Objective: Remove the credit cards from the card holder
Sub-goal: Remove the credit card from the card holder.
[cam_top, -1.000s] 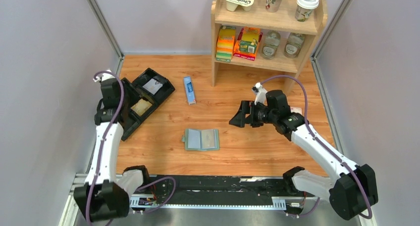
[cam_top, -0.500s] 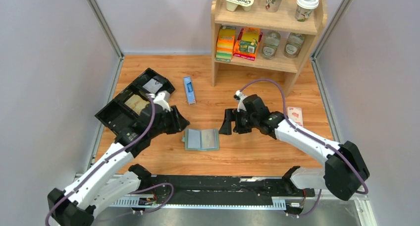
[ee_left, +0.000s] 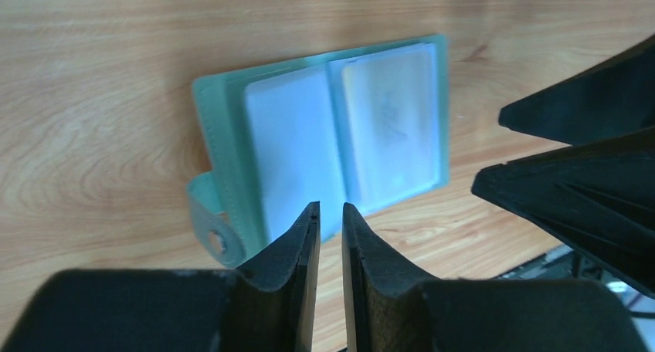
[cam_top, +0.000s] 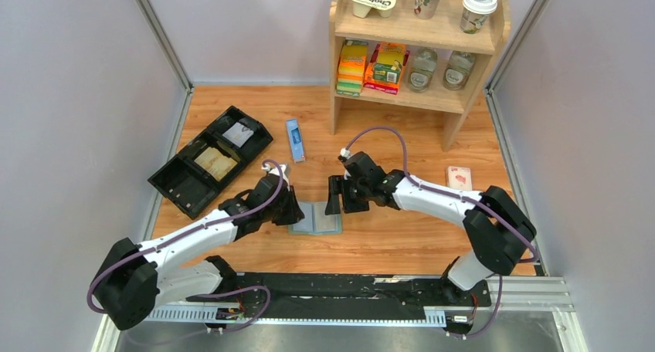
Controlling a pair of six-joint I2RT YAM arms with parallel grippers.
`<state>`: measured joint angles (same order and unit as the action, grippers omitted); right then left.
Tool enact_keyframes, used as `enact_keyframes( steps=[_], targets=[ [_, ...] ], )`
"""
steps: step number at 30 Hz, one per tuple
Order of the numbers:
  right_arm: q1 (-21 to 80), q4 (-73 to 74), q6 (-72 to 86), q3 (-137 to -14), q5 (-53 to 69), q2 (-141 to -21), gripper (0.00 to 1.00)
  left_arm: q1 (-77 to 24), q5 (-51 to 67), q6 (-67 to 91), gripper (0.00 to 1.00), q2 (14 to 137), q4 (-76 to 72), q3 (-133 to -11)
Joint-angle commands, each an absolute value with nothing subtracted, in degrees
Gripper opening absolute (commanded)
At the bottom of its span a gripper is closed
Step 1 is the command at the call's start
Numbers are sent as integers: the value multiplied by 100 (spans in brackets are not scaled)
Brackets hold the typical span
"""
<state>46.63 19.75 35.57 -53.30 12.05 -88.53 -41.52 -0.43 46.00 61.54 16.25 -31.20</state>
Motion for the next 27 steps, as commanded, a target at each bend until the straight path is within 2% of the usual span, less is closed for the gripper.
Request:
enact_keyframes(
  steps=[1,12,27],
  targets=[
    [4816,1714,3735,-5677,1002,-9166,67,-4175,-491,4755,23,6100,1520,-2892],
    [4966,1582,3709,-5889,1090,-9712,65,-4254,-633,5291,12,6284,1433,-2224],
    [5001,1538,3648,-5968,1397,-9844,63,-4509,-475,5537,4,6609,1090,-2197]
  ],
)
